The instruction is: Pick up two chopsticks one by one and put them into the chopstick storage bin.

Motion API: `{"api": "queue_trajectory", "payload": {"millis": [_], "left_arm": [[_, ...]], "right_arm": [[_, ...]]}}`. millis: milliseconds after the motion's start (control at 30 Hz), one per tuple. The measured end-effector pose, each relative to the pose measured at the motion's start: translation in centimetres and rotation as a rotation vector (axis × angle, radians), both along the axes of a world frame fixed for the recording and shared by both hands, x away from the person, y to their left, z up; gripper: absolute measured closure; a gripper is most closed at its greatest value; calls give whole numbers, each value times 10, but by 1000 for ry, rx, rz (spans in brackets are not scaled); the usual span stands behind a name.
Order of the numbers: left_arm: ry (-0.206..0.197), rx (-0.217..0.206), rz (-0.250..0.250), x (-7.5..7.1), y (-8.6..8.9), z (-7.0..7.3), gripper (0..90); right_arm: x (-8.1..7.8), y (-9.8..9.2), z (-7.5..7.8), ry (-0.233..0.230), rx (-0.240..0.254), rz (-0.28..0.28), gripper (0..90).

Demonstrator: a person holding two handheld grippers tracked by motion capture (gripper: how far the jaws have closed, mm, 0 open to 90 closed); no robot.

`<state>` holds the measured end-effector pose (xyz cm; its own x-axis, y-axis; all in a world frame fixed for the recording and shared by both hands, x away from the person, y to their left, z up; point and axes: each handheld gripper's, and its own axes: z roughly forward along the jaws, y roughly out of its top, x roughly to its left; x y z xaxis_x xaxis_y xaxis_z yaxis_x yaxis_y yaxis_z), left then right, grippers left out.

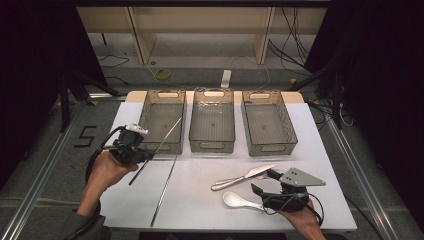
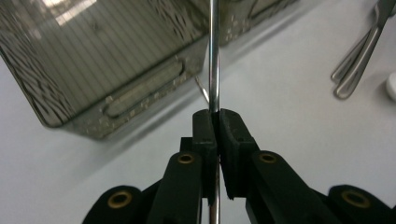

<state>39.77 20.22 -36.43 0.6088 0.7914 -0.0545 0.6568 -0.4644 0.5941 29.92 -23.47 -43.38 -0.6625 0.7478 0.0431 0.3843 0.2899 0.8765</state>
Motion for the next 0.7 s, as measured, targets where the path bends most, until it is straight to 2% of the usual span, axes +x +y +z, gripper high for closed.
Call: {"api": "queue_trajectory", "payload": {"millis": [100,333,400,700], "left_arm": [[-22,-23,11,11,-2,6,848],[-39,-71,37,34,-8,9,848],[-56,-82,45,40,-9,11,848],[-100,-96,96,67,-5,21,848]], "right_arm": [[0,0,0,2,3,-6,287],[0,-2,1,-2,11,-5,287],[0,-3,1,-2,15,-9,287],[1,-3,1,0,20,-8,287]]}}
